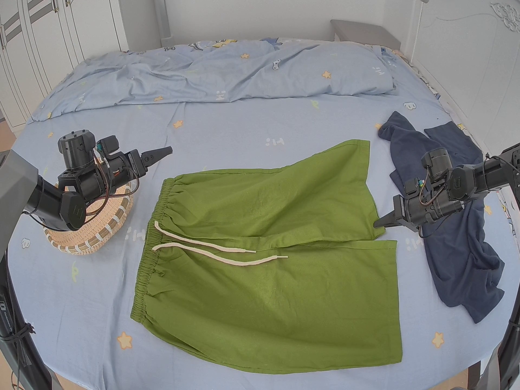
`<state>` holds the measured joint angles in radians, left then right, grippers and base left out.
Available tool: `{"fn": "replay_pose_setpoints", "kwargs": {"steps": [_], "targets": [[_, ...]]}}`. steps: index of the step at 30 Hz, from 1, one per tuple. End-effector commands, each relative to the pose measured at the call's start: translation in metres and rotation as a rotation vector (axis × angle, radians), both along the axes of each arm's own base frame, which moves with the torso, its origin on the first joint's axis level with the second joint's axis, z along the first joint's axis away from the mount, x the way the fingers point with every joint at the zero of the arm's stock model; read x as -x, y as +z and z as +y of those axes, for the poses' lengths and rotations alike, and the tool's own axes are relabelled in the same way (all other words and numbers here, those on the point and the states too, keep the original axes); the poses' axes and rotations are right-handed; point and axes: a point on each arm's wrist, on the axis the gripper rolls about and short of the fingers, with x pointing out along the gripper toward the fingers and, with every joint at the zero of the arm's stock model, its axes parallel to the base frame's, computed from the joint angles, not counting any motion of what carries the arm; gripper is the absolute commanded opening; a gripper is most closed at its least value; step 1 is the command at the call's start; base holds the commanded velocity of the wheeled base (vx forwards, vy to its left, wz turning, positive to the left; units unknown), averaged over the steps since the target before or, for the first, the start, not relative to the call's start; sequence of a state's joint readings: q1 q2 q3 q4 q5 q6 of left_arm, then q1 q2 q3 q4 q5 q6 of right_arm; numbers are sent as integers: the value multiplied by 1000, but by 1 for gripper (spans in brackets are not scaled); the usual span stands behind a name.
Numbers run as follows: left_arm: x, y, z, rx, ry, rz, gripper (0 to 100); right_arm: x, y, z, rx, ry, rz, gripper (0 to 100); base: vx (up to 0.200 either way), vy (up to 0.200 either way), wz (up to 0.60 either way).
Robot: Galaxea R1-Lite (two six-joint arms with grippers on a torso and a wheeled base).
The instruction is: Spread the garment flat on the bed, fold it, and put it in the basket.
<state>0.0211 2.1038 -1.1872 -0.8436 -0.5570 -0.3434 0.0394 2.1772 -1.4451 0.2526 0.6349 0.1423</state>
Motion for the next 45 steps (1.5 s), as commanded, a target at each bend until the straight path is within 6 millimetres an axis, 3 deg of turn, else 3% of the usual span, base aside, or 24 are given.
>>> {"fn": "replay_pose_setpoints", "kwargs": {"steps": [1, 5, 11, 28, 29, 37, 38, 41, 42, 45], "targets": [[-1, -3, 0, 0, 1, 7, 100, 15, 9, -8, 2, -16, 1, 0, 0, 0, 0], [-1, -3, 0, 2, -1, 9, 100, 32, 13, -19, 1, -42, 9, 0, 0, 0, 0], [0, -4, -1, 0, -2, 11, 100, 40, 7, -35, 0, -87, -17, 0, 0, 0, 0], [0, -5, -2, 0, -4, 18, 100, 50, -4, -31, -3, -72, 24, 0, 0, 0, 0], [0, -6, -2, 0, -4, 18, 100, 49, -4, -31, -1, -71, 18, 100, 0, 0, 0], [2, -4, -2, 7, -5, 26, 100, 49, -2, -31, -1, -76, -3, 100, 0, 0, 0], [16, 21, -5, 110, -7, 41, 100, 57, 11, -34, -2, -84, -42, 100, 0, 0, 0], [28, 37, -5, 192, -5, 61, 100, 64, 22, -36, -5, -89, -69, 100, 0, 0, 0], [29, 37, -5, 199, -4, 65, 100, 65, 23, -37, -5, -91, -71, 100, 0, 0, 0], [60, 32, -12, 239, -21, 163, 100, 86, 37, -37, -7, -95, -97, 100, 0, 0, 0]]}}
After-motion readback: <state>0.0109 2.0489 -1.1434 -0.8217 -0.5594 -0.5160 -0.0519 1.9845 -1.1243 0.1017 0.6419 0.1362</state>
